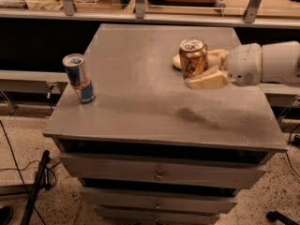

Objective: Knock orange can over

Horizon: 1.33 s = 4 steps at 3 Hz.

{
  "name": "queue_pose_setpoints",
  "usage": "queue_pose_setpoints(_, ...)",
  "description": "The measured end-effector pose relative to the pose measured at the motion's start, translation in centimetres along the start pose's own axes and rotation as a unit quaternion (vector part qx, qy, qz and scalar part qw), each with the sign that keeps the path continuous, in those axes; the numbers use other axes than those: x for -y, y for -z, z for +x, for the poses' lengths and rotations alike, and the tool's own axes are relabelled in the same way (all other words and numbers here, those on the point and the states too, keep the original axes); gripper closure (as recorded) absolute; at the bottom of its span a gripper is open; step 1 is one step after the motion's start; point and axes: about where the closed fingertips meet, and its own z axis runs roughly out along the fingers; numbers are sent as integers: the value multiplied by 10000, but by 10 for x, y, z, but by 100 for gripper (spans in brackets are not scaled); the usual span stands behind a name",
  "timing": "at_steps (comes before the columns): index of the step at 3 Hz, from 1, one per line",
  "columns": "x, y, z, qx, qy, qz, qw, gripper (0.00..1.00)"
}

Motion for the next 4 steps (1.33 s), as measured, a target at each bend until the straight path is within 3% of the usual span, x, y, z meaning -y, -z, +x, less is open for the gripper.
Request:
queue_pose_setpoints(1,16,2,6,-899,193,-326,9952,73)
queue_pose_setpoints(2,23,9,16,-1676,332,-542,9838,74)
queue_pose_setpoints(3,24,17,20,-2575,584,-575,9628,75)
queue_pose_setpoints(4,22,19,21,-3199,751,-502,9431,68)
